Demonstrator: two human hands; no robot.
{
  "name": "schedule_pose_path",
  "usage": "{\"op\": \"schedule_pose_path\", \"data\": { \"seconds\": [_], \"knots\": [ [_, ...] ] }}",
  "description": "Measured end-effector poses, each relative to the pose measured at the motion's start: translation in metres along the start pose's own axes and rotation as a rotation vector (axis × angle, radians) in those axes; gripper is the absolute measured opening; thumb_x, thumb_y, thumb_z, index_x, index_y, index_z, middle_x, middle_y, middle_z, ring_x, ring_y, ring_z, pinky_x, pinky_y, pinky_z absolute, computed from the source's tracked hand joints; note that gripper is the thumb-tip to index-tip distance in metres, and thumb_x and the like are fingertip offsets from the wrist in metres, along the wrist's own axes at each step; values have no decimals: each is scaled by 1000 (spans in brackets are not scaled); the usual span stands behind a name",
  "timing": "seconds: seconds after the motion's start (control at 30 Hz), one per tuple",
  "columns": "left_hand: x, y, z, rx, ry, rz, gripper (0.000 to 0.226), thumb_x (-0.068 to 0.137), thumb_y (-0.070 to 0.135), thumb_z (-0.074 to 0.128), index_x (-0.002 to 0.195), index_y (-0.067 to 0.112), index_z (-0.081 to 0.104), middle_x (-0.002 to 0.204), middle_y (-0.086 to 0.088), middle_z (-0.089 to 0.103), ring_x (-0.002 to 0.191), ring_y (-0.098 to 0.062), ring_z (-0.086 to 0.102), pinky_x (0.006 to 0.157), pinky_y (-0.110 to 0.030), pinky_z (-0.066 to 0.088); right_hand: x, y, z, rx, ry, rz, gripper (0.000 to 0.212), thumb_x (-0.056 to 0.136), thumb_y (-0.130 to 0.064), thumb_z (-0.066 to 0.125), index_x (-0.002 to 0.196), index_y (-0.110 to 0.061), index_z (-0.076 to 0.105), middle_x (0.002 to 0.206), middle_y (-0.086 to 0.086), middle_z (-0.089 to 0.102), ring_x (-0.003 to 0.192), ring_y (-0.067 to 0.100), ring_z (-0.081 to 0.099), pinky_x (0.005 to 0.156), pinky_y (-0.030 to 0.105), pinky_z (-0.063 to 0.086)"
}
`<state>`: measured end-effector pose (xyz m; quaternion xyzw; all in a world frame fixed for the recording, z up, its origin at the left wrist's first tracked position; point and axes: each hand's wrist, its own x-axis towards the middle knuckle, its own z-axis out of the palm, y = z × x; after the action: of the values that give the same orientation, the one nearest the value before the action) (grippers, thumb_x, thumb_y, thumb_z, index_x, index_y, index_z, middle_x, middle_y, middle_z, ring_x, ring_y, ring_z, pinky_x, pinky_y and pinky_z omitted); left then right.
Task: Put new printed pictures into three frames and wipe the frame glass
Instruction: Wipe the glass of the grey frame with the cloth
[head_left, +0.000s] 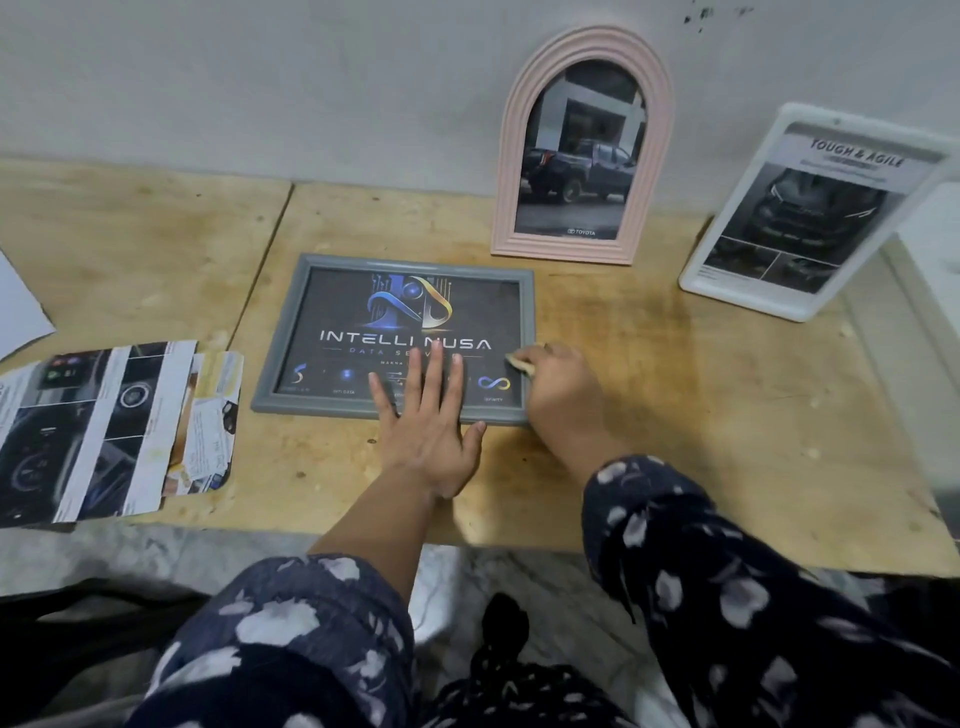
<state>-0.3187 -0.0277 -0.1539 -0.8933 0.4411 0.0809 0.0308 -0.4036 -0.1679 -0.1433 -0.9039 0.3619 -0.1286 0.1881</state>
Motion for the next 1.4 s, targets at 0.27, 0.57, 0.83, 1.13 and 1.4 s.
{"op": "schedule_pose_path", "data": {
  "seconds": [0.27,0.57,0.83,1.13,1.4],
  "knots": [
    [-1,3,-5,12,-69,-8,75,92,58,5,148,18,-26,151,-5,-38,141,-24,-32,106,-64,-21,-49,-6,-17,-53,39,-58,30,56,1,64,79,-15,75,65,4,62,62,27,60,52,20,32],
    [8,-23,-33,-211,-86,-138,78,97,57,19,150,16,-21,158,3,-24,145,-19,-24,113,-55,-16,13,-23,-64,15,-256,158,26,82,-6,53,87,-26,70,82,0,64,77,21,57,59,24,40],
    [45,-118,-71,-329,83,-448,40,97,26,45,136,18,42,144,-4,37,130,-28,34,94,-45,38,96,-93,-31,69,-243,15,26,82,-7,58,92,-25,73,86,-3,66,83,19,59,67,24,41],
    [88,-171,-64,-436,25,-485,32,95,39,50,119,19,56,123,-6,50,111,-30,53,81,-38,44,180,-168,36,49,-385,-201,63,77,7,35,113,-33,69,114,13,58,105,36,54,92,44,49],
    [100,-185,-58,-402,38,-507,28,90,40,56,114,26,59,115,-4,57,104,-29,58,75,-32,42,173,-169,64,-164,-369,-404,62,84,9,42,125,-33,60,136,-5,54,111,27,45,88,32,36]
  ]
}}
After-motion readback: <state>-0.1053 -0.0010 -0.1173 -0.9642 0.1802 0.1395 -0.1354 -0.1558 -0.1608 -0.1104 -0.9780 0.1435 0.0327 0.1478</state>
